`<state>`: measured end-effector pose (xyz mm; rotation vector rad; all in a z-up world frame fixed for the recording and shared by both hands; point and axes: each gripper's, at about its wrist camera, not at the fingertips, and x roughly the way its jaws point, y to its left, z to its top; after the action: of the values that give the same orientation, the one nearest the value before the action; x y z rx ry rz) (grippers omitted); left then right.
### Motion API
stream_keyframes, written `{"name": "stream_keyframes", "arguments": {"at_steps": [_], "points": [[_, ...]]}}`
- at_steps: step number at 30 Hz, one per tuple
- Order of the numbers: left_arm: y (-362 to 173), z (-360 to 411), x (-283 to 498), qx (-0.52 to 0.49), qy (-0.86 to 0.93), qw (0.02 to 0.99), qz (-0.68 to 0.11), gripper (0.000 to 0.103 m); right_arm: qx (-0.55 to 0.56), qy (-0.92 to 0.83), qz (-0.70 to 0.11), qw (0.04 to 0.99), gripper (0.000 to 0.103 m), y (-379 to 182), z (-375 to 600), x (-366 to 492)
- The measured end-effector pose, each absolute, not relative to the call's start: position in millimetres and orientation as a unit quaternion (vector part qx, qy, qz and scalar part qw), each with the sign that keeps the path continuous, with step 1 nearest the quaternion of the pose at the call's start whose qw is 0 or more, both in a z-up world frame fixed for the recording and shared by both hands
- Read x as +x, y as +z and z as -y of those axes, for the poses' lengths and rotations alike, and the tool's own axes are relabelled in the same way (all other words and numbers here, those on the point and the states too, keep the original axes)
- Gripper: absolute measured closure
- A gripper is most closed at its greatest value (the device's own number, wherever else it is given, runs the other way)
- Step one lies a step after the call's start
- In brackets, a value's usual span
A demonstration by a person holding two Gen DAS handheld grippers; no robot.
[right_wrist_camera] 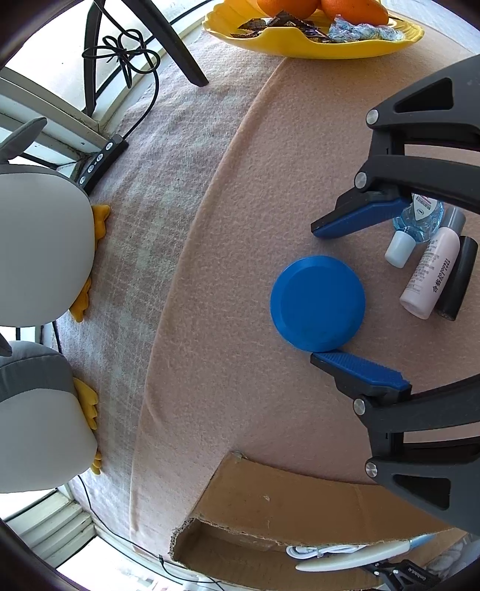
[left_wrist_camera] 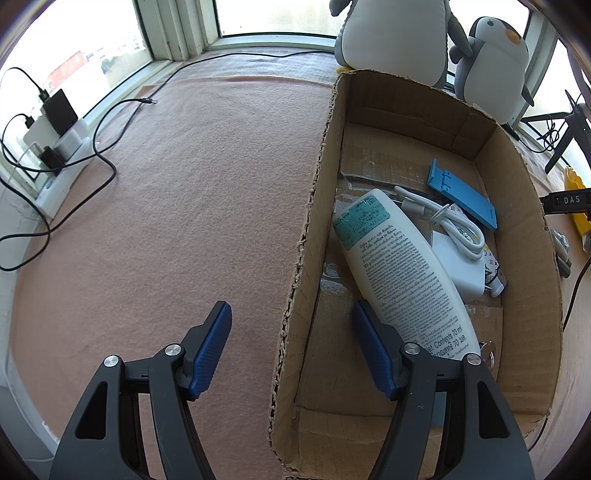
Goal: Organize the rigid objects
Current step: 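Move the right gripper to the blue round lid, then grasp the blue round lid with the right gripper and carry it into the box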
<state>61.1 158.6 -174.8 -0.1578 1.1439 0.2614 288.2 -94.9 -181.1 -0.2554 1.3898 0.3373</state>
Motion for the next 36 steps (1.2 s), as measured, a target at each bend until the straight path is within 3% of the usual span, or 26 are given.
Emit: {"name": "stream_keyframes", "arguments": {"at_steps": [4,7,17,36], "points": [[-174.8,-158.4,61.3,-0.074,0.123,0.830,-0.539,0.034,-0.122,0.156,-0.633,0.748,0.047,-180.2,92.2,288.4],[-174.9,-158.6,61.2,-0.074,0.123,0.830,-0.539,0.034,-0.122,0.159,-0.631,0.750,0.057,-178.4,91.0,284.4],[-174.8,-158.4,60.6,-0.075,0.123,0.830,-0.539,0.034,-0.113,0.171,-0.617,0.760,0.057,-169.3,93.4,269.8],[-172.8,-159.6,59.2,-0.075,0.124,0.830,-0.539,0.034,-0.111,0.305,-0.530,0.783,0.057,-82.0,36.4,187.0]]}}
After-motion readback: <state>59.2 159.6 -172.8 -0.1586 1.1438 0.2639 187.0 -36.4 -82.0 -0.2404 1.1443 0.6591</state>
